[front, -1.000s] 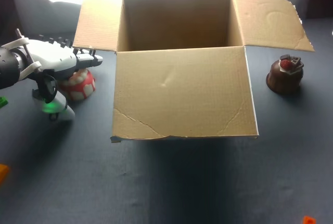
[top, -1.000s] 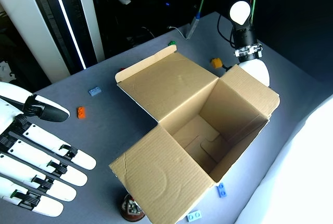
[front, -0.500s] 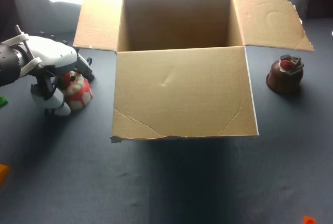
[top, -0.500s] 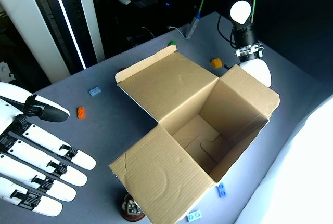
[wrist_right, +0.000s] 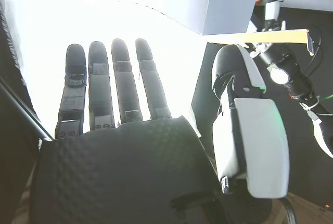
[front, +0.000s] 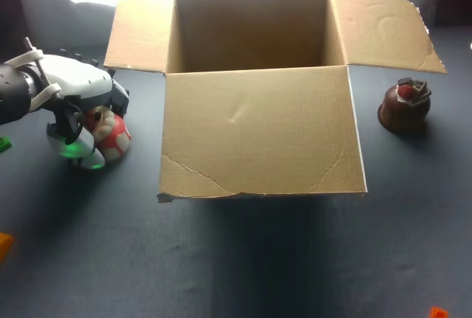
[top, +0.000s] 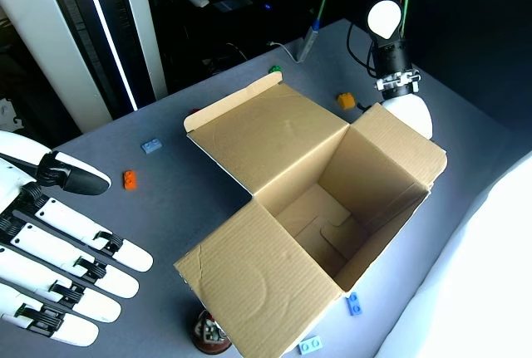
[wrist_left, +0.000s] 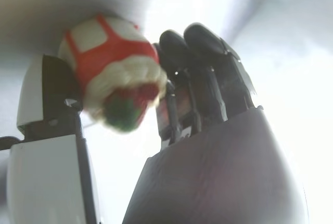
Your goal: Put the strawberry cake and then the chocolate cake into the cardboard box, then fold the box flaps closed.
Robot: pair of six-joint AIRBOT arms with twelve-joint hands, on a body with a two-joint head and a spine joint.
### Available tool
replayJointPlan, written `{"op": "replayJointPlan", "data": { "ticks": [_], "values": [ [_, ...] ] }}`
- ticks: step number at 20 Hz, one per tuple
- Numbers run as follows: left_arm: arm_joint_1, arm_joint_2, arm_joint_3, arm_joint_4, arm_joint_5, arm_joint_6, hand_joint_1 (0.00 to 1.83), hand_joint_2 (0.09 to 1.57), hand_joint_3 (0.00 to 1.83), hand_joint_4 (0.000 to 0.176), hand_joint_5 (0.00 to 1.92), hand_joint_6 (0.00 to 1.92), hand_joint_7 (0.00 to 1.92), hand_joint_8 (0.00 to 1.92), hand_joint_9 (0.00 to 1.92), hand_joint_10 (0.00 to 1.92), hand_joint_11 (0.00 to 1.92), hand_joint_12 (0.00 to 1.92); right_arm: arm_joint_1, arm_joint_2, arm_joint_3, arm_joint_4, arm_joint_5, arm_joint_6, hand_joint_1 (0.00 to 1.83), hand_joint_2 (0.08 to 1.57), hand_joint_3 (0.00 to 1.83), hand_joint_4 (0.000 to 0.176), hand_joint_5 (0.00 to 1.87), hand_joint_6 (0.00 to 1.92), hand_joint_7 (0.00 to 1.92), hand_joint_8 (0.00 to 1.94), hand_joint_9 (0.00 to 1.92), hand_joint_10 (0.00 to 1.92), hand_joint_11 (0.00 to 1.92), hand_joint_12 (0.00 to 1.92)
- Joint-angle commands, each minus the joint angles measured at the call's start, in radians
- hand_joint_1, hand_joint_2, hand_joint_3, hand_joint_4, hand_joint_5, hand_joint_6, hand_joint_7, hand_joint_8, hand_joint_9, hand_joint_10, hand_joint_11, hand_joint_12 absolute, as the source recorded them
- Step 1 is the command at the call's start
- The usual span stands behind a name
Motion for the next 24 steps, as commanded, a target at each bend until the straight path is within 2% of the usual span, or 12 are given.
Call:
{"op": "replayJointPlan", "data": {
  "ticks": [1, 2, 3, 4, 7, 11, 12, 14, 16, 17, 21, 24],
  "values": [
    [-0.014, 0.008, 0.001, 0.004, 0.06, 0.005, 1.02, 1.25, 0.0, 0.0, 0.72, 1.39, 0.35, 1.61, 0.35, 1.69, 0.24, 1.92, 0.014, 0.011, 0.002, 0.01, 0.118, 0.002, 0.15, 1.22, 0.0, 0.0, 0.25, 0.0, 0.23, 0.0, 0.21, 0.0, 0.0, 0.61],
    [-0.017, 0.01, 0.001, 0.004, 0.053, 0.005, 1.09, 1.29, 0.01, 0.0, 0.68, 1.38, 0.55, 1.68, 0.37, 1.68, 0.27, 1.92, 0.014, 0.011, 0.002, 0.01, 0.118, 0.002, 0.15, 1.22, 0.0, 0.0, 0.25, 0.0, 0.23, 0.0, 0.22, 0.0, 0.0, 0.63],
    [-0.02, 0.011, 0.001, 0.004, 0.047, 0.005, 1.11, 1.3, 0.0, 0.0, 0.67, 1.4, 0.61, 1.64, 0.41, 1.64, 0.3, 1.89, 0.014, 0.011, 0.002, 0.01, 0.118, 0.002, 0.16, 1.22, 0.0, 0.0, 0.27, 0.01, 0.24, 0.01, 0.23, 0.01, 0.0, 0.65],
    [-0.027, 0.015, 0.0, 0.004, 0.039, 0.005, 1.09, 1.31, 0.0, 0.023, 0.64, 1.47, 0.61, 1.64, 0.42, 1.65, 0.31, 1.91, 0.014, 0.011, 0.002, 0.01, 0.118, 0.002, 0.12, 1.22, 0.0, 0.0, 0.26, 0.0, 0.24, 0.0, 0.22, 0.0, 0.0, 0.6],
    [-0.044, 0.035, -0.007, 0.004, 0.026, 0.005, 1.11, 1.3, 0.0, 0.004, 0.67, 1.39, 0.64, 1.63, 0.42, 1.62, 0.27, 1.91, 0.014, 0.011, 0.001, 0.01, 0.118, 0.002, 0.1, 1.24, 0.01, 0.0, 0.24, 0.0, 0.23, 0.0, 0.21, 0.0, 0.0, 0.59],
    [-0.067, 0.097, -0.039, -0.03, 0.025, 0.005, 1.12, 1.28, 0.0, 0.011, 0.68, 1.38, 0.67, 1.56, 0.44, 1.55, 0.29, 1.85, 0.013, 0.011, 0.001, 0.01, 0.118, 0.002, 0.12, 1.23, 0.0, 0.0, 0.24, 0.0, 0.22, 0.0, 0.2, 0.0, 0.0, 0.59],
    [-0.077, 0.106, -0.038, -0.032, -0.008, 0.005, 1.12, 1.28, 0.0, 0.0, 0.65, 1.4, 0.69, 1.56, 0.45, 1.54, 0.3, 1.85, 0.013, 0.011, 0.001, 0.01, 0.118, 0.002, 0.12, 1.23, 0.0, 0.0, 0.23, 0.0, 0.22, 0.0, 0.2, 0.0, 0.0, 0.59],
    [-0.103, 0.127, -0.056, -0.025, -0.026, 0.005, 1.12, 1.28, 0.0, 0.008, 0.66, 1.4, 0.7, 1.54, 0.47, 1.52, 0.3, 1.83, 0.014, 0.011, 0.001, 0.01, 0.118, 0.002, 0.15, 1.22, 0.0, 0.0, 0.26, 0.01, 0.23, 0.0, 0.21, 0.0, 0.0, 0.63],
    [-0.127, 0.147, -0.076, -0.03, -0.026, 0.005, 1.12, 1.28, 0.0, 0.009, 0.66, 1.4, 0.69, 1.55, 0.47, 1.53, 0.32, 1.81, 0.014, 0.011, 0.001, 0.01, 0.118, 0.002, 0.12, 1.23, 0.0, 0.0, 0.24, 0.0, 0.19, 0.0, 0.18, 0.0, 0.0, 0.59],
    [-0.142, 0.152, -0.081, -0.029, -0.033, 0.005, 1.11, 1.3, 0.0, 0.0, 0.63, 1.42, 0.65, 1.63, 0.41, 1.63, 0.28, 1.91, 0.014, 0.011, 0.001, 0.01, 0.118, 0.002, 0.1, 1.24, 0.0, 0.0, 0.24, 0.0, 0.19, 0.0, 0.17, 0.0, 0.0, 0.58],
    [-0.21, 0.168, -0.085, 0.021, -0.071, 0.005, 1.12, 1.28, 0.0, 0.01, 0.66, 1.4, 0.68, 1.56, 0.49, 1.51, 0.34, 1.77, 0.014, 0.011, 0.001, 0.01, 0.119, 0.002, 0.12, 1.22, 0.0, 0.0, 0.22, 0.0, 0.19, 0.0, 0.17, 0.0, 0.0, 0.53],
    [-0.249, 0.18, -0.086, 0.052, -0.07, 0.005, 1.11, 1.29, 0.0, 0.008, 0.63, 1.44, 0.67, 1.58, 0.45, 1.55, 0.31, 1.84, 0.013, 0.011, 0.001, 0.01, 0.119, 0.002, 0.14, 1.23, 0.0, 0.0, 0.21, 0.0, 0.2, 0.01, 0.17, 0.0, 0.0, 0.52]
  ]
}}
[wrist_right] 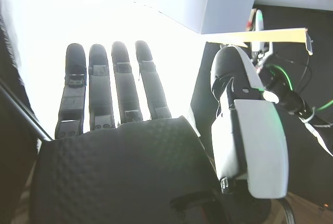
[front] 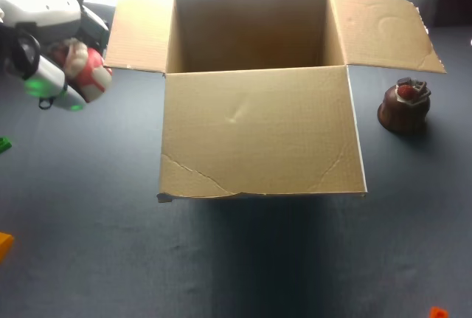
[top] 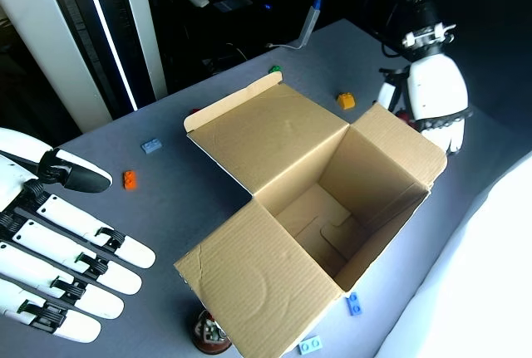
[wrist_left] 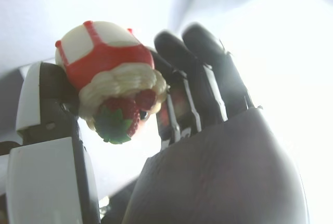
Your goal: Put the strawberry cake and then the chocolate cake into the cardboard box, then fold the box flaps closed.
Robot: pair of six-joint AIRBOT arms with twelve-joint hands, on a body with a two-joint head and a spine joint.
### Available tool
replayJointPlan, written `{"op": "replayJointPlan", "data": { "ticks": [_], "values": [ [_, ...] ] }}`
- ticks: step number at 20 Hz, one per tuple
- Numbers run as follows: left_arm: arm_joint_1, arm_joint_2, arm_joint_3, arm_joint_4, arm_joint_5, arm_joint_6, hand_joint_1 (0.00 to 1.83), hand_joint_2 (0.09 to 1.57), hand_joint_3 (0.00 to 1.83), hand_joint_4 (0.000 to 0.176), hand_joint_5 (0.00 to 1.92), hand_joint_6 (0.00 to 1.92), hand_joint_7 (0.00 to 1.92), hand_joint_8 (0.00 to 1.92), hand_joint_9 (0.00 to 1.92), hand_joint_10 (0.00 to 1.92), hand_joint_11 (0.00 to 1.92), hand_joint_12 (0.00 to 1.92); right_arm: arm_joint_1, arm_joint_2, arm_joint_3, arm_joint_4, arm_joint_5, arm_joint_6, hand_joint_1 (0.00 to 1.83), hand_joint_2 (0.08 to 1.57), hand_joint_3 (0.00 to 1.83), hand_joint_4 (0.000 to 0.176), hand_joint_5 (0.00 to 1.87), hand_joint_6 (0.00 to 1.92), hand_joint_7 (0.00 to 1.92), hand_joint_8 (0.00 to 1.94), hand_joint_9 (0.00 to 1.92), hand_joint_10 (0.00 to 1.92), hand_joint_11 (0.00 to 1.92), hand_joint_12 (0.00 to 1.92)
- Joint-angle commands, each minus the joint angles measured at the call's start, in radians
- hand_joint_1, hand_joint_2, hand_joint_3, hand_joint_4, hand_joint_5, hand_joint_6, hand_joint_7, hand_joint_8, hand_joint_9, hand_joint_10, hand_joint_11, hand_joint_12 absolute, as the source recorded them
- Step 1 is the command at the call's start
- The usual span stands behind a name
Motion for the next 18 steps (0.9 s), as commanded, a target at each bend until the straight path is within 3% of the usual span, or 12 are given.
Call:
{"op": "replayJointPlan", "data": {
  "ticks": [1, 2, 10, 16, 18],
  "values": [
    [-0.021, 0.014, 0.003, 0.001, 0.064, 0.004, 1.1, 1.31, 0.0, 0.01, 0.62, 1.46, 0.65, 1.61, 0.44, 1.55, 0.3, 1.85, 0.013, 0.011, 0.003, 0.006, 0.12, 0.002, 0.14, 1.23, 0.0, 0.0, 0.2, 0.0, 0.21, 0.0, 0.16, 0.0, 0.0, 0.52],
    [-0.026, 0.015, 0.005, 0.004, 0.064, 0.004, 1.1, 1.31, 0.0, 0.0, 0.63, 1.43, 0.64, 1.64, 0.43, 1.61, 0.31, 1.87, 0.013, 0.011, 0.003, 0.006, 0.12, 0.002, 0.18, 1.22, 0.0, 0.0, 0.21, 0.0, 0.22, 0.01, 0.18, 0.01, 0.0, 0.57],
    [-0.085, 0.022, 0.038, 0.052, 0.06, 0.004, 1.12, 1.28, 0.0, 0.0, 0.69, 1.34, 0.66, 1.62, 0.46, 1.56, 0.34, 1.82, 0.013, 0.011, 0.003, 0.006, 0.122, 0.002, 0.21, 1.22, 0.0, 0.0, 0.21, 0.0, 0.21, 0.0, 0.17, 0.0, 0.0, 0.57],
    [-0.148, 0.026, 0.042, 0.09, 0.029, 0.004, 1.11, 1.3, 0.0, 0.0, 0.65, 1.39, 0.65, 1.63, 0.43, 1.63, 0.31, 1.86, 0.013, 0.011, 0.003, 0.006, 0.123, 0.002, 0.25, 1.21, 0.0, 0.0, 0.23, 0.01, 0.24, 0.0, 0.19, 0.01, 0.0, 0.66],
    [-0.173, 0.029, 0.041, 0.096, 0.025, 0.004, 1.1, 1.3, 0.0, 0.006, 0.64, 1.44, 0.63, 1.64, 0.43, 1.63, 0.33, 1.84, 0.013, 0.011, 0.003, 0.006, 0.123, 0.002, 0.24, 1.21, 0.0, 0.0, 0.22, 0.0, 0.24, 0.0, 0.18, 0.0, 0.0, 0.6]
  ]
}}
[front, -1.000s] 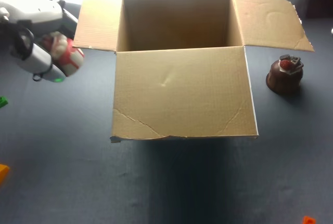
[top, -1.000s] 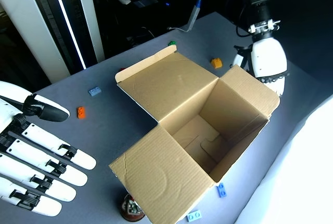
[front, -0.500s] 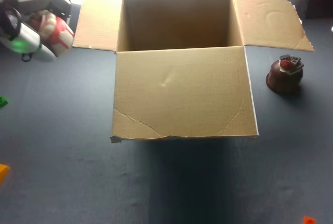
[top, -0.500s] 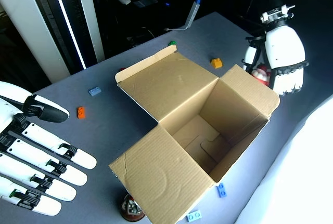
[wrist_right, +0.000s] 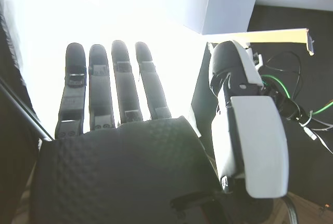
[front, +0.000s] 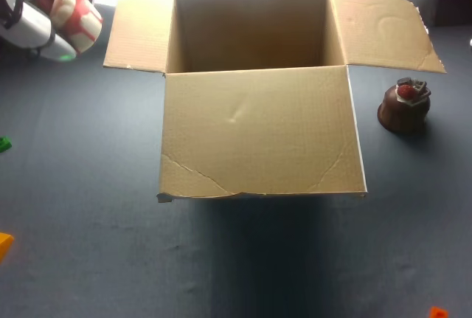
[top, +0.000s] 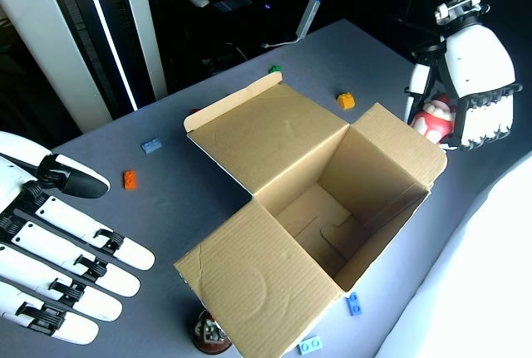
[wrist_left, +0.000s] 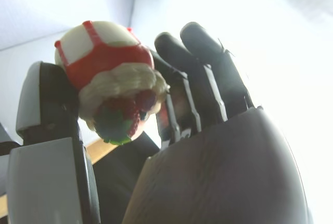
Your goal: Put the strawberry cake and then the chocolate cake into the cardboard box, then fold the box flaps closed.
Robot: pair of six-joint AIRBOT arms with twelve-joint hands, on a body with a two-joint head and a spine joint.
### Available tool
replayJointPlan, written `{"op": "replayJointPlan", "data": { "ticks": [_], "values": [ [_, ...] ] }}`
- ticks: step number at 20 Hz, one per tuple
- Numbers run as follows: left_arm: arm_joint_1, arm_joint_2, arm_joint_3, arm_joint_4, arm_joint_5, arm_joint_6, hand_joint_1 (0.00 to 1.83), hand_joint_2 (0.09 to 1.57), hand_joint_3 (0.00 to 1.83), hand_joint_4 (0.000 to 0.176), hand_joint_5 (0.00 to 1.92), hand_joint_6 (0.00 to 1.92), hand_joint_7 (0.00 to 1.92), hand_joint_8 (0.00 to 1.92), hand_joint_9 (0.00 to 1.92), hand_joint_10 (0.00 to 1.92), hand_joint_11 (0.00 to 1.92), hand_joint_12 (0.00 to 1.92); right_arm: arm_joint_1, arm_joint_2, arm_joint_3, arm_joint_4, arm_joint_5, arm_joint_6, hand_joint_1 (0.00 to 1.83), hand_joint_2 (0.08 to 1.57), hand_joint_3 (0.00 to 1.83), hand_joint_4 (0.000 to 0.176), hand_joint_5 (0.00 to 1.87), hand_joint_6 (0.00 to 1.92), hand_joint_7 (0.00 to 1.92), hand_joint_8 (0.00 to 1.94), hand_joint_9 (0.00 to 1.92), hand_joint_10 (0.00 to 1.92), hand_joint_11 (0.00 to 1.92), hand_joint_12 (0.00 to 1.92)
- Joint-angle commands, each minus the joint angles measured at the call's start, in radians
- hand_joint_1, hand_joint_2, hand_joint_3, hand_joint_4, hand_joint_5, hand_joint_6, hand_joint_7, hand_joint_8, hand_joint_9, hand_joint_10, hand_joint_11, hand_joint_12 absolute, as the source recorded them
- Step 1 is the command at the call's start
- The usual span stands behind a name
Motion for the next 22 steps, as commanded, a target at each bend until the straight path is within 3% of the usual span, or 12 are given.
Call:
{"op": "replayJointPlan", "data": {
  "ticks": [1, 3, 4, 5, 6, 7, 8, 11, 16, 19, 22],
  "values": [
    [-0.021, 0.017, 0.007, 0.005, 0.071, 0.005, 1.1, 1.31, 0.0, 0.01, 0.63, 1.45, 0.63, 1.65, 0.43, 1.63, 0.34, 1.84, 0.013, 0.012, 0.003, 0.007, 0.122, 0.002, 0.21, 1.21, 0.0, 0.0, 0.22, 0.0, 0.23, 0.0, 0.18, 0.0, 0.0, 0.59],
    [-0.037, 0.019, 0.007, 0.011, 0.063, 0.005, 1.1, 1.3, 0.0, 0.01, 0.65, 1.44, 0.63, 1.63, 0.45, 1.62, 0.37, 1.8, 0.013, 0.012, 0.003, 0.007, 0.123, 0.002, 0.14, 1.23, 0.01, 0.0, 0.22, 0.0, 0.22, 0.0, 0.19, 0.01, 0.0, 0.56],
    [-0.047, 0.02, 0.007, 0.012, 0.06, 0.005, 1.02, 1.27, 0.0, 0.0, 0.68, 1.44, 0.43, 1.59, 0.43, 1.61, 0.35, 1.81, 0.013, 0.012, 0.003, 0.007, 0.124, 0.002, 0.13, 1.23, 0.0, 0.0, 0.22, 0.0, 0.23, 0.0, 0.2, 0.01, 0.0, 0.56],
    [-0.054, 0.021, 0.007, 0.013, 0.056, 0.005, 1.08, 1.3, 0.0, 0.01, 0.64, 1.46, 0.58, 1.62, 0.43, 1.6, 0.34, 1.82, 0.013, 0.012, 0.003, 0.007, 0.124, 0.002, 0.11, 1.23, 0.0, 0.0, 0.21, 0.0, 0.22, 0.0, 0.19, 0.01, 0.0, 0.57],
    [-0.063, 0.022, 0.006, 0.014, 0.051, 0.005, 1.08, 1.3, 0.0, 0.01, 0.64, 1.46, 0.58, 1.62, 0.43, 1.6, 0.34, 1.82, 0.013, 0.012, 0.003, 0.007, 0.124, 0.002, 0.11, 1.23, 0.0, 0.0, 0.21, 0.0, 0.22, 0.0, 0.19, 0.01, 0.0, 0.57],
    [-0.075, 0.023, 0.005, 0.018, 0.042, 0.005, 1.09, 1.32, 0.0, 0.011, 0.59, 1.5, 0.63, 1.63, 0.42, 1.6, 0.33, 1.82, 0.013, 0.012, 0.003, 0.007, 0.125, 0.002, 0.15, 1.23, 0.0, 0.0, 0.22, 0.0, 0.21, 0.0, 0.21, 0.01, 0.0, 0.71],
    [-0.084, 0.024, 0.005, 0.02, 0.036, 0.005, 1.1, 1.31, 0.0, 0.002, 0.61, 1.46, 0.63, 1.64, 0.41, 1.61, 0.3, 1.87, 0.013, 0.012, 0.003, 0.007, 0.125, 0.002, 0.16, 1.23, 0.0, 0.0, 0.22, 0.0, 0.19, 0.0, 0.21, 0.01, 0.0, 0.69],
    [-0.122, 0.026, 0.003, 0.028, 0.019, 0.005, 1.1, 1.32, 0.0, 0.0, 0.62, 1.44, 0.61, 1.69, 0.39, 1.7, 0.32, 1.91, 0.013, 0.012, 0.003, 0.007, 0.126, 0.002, 0.18, 1.23, 0.0, 0.0, 0.26, 0.01, 0.22, 0.0, 0.23, 0.01, 0.0, 0.71],
    [-0.188, 0.026, 0.001, 0.023, -0.025, 0.005, 1.1, 1.3, 0.0, 0.031, 0.67, 1.49, 0.62, 1.56, 0.43, 1.58, 0.32, 1.81, 0.014, 0.012, 0.003, 0.007, 0.126, 0.001, 0.18, 1.24, 0.01, 0.0, 0.25, 0.01, 0.23, 0.0, 0.22, 0.01, 0.0, 0.73],
    [-0.22, 0.025, -0.008, -0.002, -0.081, 0.009, 1.1, 1.29, 0.0, 0.034, 0.67, 1.49, 0.63, 1.52, 0.46, 1.5, 0.35, 1.76, 0.014, 0.012, 0.003, 0.007, 0.128, 0.001, 0.18, 1.25, 0.0, 0.0, 0.22, 0.0, 0.18, 0.0, 0.19, 0.0, 0.0, 0.64],
    [-0.229, 0.025, -0.028, -0.081, -0.123, 0.052, 1.12, 1.27, 0.0, 0.033, 0.68, 1.44, 0.7, 1.48, 0.52, 1.45, 0.39, 1.7, 0.015, 0.011, 0.003, 0.007, 0.128, 0.001, 0.23, 1.24, 0.0, 0.0, 0.22, 0.0, 0.2, 0.0, 0.18, 0.0, 0.0, 0.57]
  ]
}}
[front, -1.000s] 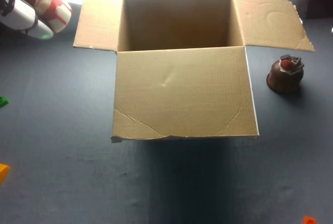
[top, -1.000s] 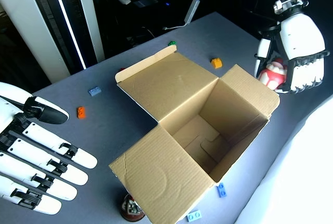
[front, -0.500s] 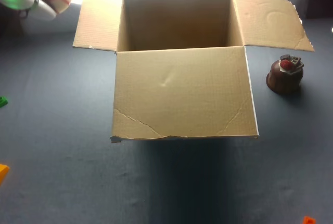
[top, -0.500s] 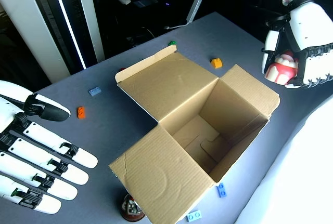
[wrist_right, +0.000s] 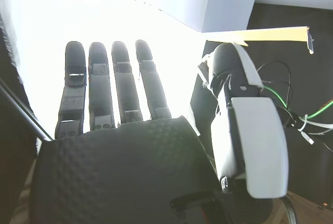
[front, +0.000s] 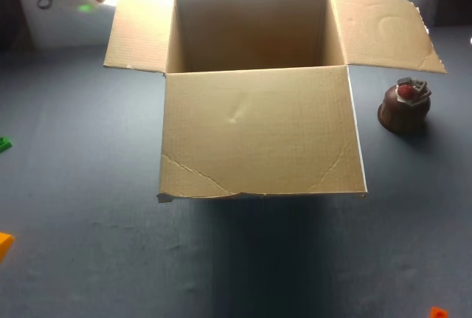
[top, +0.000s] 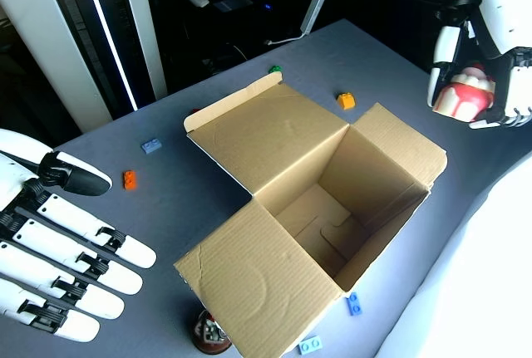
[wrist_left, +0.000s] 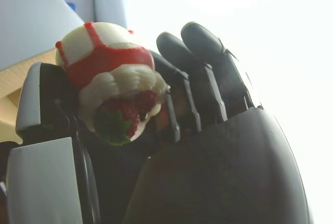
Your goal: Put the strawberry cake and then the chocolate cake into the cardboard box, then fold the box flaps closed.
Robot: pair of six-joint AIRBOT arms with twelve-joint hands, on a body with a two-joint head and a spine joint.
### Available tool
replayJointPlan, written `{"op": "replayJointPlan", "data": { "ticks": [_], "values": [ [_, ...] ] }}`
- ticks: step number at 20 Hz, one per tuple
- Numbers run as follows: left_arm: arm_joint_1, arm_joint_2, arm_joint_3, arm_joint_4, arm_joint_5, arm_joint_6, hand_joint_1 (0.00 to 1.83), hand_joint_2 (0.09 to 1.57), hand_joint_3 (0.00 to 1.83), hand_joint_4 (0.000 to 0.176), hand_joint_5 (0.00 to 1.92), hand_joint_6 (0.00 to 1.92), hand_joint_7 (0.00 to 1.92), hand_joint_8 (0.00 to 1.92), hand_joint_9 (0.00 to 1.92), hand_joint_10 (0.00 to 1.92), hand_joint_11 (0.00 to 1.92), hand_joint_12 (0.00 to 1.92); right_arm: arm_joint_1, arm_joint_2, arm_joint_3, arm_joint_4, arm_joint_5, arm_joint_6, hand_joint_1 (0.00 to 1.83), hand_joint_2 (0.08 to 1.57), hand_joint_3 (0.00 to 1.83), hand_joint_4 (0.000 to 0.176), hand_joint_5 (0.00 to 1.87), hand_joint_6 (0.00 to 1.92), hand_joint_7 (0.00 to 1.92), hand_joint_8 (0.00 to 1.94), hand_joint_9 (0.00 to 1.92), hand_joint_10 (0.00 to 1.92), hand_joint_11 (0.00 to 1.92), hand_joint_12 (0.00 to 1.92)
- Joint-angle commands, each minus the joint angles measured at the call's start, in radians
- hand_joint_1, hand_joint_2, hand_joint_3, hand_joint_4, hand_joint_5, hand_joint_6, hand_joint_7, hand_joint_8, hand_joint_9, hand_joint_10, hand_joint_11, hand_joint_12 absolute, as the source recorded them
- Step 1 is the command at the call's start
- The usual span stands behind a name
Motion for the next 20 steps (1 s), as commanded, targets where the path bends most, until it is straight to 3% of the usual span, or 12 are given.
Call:
{"op": "replayJointPlan", "data": {
  "ticks": [1, 2, 3, 5, 7, 8, 10, 14, 15, 17, 19, 20],
  "values": [
    [-0.017, 0.009, -0.003, -0.064, 0.036, 0.023, 1.11, 1.28, 0.0, 0.034, 0.64, 1.5, 0.69, 1.47, 0.51, 1.44, 0.38, 1.68, 0.014, 0.011, 0.003, 0.008, 0.121, 0.001, 0.22, 1.25, 0.0, 0.0, 0.21, 0.0, 0.19, 0.0, 0.17, 0.0, 0.0, 0.52],
    [-0.017, 0.007, -0.011, -0.099, 0.021, 0.046, 1.11, 1.29, 0.0, 0.036, 0.65, 1.49, 0.68, 1.49, 0.51, 1.43, 0.38, 1.68, 0.014, 0.011, 0.004, 0.008, 0.122, 0.001, 0.2, 1.25, 0.0, 0.0, 0.2, 0.0, 0.19, 0.0, 0.18, 0.0, 0.0, 0.51],
    [-0.013, 0.004, -0.021, -0.163, 0.0, 0.094, 1.04, 1.26, 0.0, 0.0, 0.71, 1.41, 0.49, 1.41, 0.48, 1.46, 0.36, 1.7, 0.015, 0.011, 0.004, 0.008, 0.124, -0.001, 0.18, 1.26, 0.0, 0.0, 0.2, 0.0, 0.2, 0.0, 0.19, 0.01, 0.0, 0.55],
    [0.002, -0.002, -0.03, -0.283, -0.03, 0.196, 1.02, 1.24, 0.0, 0.0, 0.73, 1.38, 0.42, 1.43, 0.44, 1.54, 0.34, 1.78, 0.015, 0.011, 0.004, 0.008, 0.124, -0.004, 0.19, 1.25, 0.0, 0.0, 0.22, 0.01, 0.21, 0.0, 0.19, 0.01, 0.0, 0.59],
    [0.008, -0.006, -0.037, -0.35, -0.059, 0.267, 1.11, 1.28, 0.0, 0.02, 0.67, 1.42, 0.64, 1.56, 0.48, 1.49, 0.36, 1.76, 0.015, 0.011, 0.004, 0.008, 0.124, -0.005, 0.17, 1.26, 0.0, 0.0, 0.21, 0.0, 0.21, 0.0, 0.19, 0.01, 0.0, 0.57],
    [0.014, -0.008, -0.038, -0.374, -0.066, 0.288, 1.12, 1.28, 0.0, 0.0, 0.69, 1.36, 0.64, 1.6, 0.47, 1.49, 0.36, 1.77, 0.015, 0.011, 0.004, 0.008, 0.124, -0.005, 0.13, 1.26, 0.0, 0.0, 0.18, 0.0, 0.19, 0.0, 0.19, 0.0, 0.0, 0.58],
    [0.037, -0.018, -0.037, -0.454, -0.089, 0.363, 1.13, 1.28, 0.0, 0.0, 0.72, 1.29, 0.64, 1.64, 0.45, 1.54, 0.35, 1.78, 0.015, 0.01, 0.003, 0.008, 0.123, -0.006, 0.13, 1.26, 0.0, 0.0, 0.2, 0.01, 0.2, 0.0, 0.21, 0.01, 0.0, 0.7],
    [0.067, -0.042, -0.022, -0.54, -0.114, 0.456, 1.09, 1.33, 0.0, 0.003, 0.6, 1.47, 0.59, 1.68, 0.44, 1.53, 0.33, 1.75, 0.015, 0.01, 0.003, 0.008, 0.122, -0.006, 0.19, 1.25, 0.0, 0.0, 0.19, 0.0, 0.2, 0.0, 0.21, 0.01, 0.0, 0.7],
    [0.075, -0.056, -0.009, -0.566, -0.137, 0.494, 1.02, 1.29, 0.0, 0.0, 0.66, 1.45, 0.39, 1.52, 0.43, 1.52, 0.33, 1.72, 0.015, 0.009, 0.003, 0.008, 0.122, -0.006, 0.2, 1.25, 0.0, 0.0, 0.19, 0.0, 0.19, 0.0, 0.18, 0.01, 0.0, 0.64],
    [0.081, -0.084, 0.021, -0.568, -0.192, 0.532, 1.0, 1.28, 0.0, 0.0, 0.66, 1.48, 0.35, 1.5, 0.43, 1.54, 0.33, 1.75, 0.015, 0.009, 0.003, 0.008, 0.122, -0.006, 0.22, 1.24, 0.0, 0.0, 0.22, 0.01, 0.22, 0.01, 0.21, 0.02, 0.0, 0.64],
    [0.087, -0.111, 0.05, -0.584, -0.224, 0.571, 1.07, 1.33, 0.0, 0.034, 0.58, 1.59, 0.59, 1.6, 0.43, 1.56, 0.33, 1.79, 0.016, 0.009, 0.003, 0.008, 0.122, -0.006, 0.27, 1.24, 0.0, 0.0, 0.23, 0.01, 0.24, 0.01, 0.23, 0.02, 0.0, 0.67],
    [0.095, -0.122, 0.058, -0.616, -0.225, 0.598, 0.99, 1.31, 0.0, 0.0, 0.62, 1.53, 0.4, 1.53, 0.43, 1.55, 0.32, 1.77, 0.016, 0.009, 0.003, 0.008, 0.122, -0.006, 0.27, 1.24, 0.0, 0.0, 0.23, 0.01, 0.24, 0.01, 0.22, 0.02, 0.0, 0.68]
  ]
}}
